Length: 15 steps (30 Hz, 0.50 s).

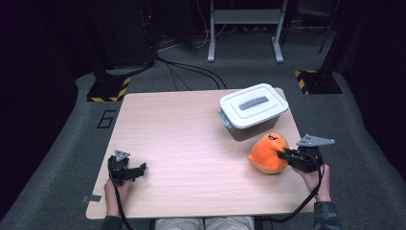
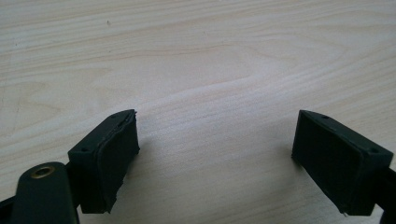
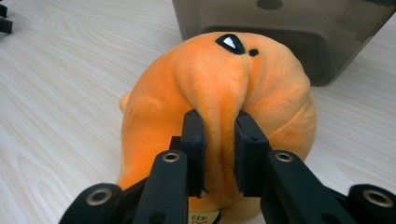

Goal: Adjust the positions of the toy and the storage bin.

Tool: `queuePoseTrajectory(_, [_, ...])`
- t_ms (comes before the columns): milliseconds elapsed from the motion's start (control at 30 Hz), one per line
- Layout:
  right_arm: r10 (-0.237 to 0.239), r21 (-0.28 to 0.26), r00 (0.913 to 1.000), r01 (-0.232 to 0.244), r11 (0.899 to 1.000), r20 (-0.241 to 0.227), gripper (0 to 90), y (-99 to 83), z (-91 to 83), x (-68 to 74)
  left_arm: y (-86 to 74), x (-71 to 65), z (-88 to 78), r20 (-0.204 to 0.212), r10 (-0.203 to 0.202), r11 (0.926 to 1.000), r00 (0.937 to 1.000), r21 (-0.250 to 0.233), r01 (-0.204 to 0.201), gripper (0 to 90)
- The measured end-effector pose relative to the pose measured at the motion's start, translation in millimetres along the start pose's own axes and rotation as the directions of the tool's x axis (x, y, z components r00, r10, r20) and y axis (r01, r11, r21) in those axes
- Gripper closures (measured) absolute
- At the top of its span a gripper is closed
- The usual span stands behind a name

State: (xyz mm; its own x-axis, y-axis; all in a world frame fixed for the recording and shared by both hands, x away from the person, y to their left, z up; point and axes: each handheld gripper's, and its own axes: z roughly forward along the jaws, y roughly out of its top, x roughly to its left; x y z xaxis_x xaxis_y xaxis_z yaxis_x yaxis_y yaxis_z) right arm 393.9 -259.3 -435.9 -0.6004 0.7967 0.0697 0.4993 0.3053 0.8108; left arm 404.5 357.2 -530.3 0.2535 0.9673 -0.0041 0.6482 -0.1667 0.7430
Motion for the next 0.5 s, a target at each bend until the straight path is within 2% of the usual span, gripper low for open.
queuePoseTrajectory(500, [-0.057,0.040,0.9984,0.057,0.998,0.002,76.5,15.5,-8.3,-30.4,0.0,0.0,0.0,0.000,0.000,1.0000,1.0000,0.000,0.000,14.4])
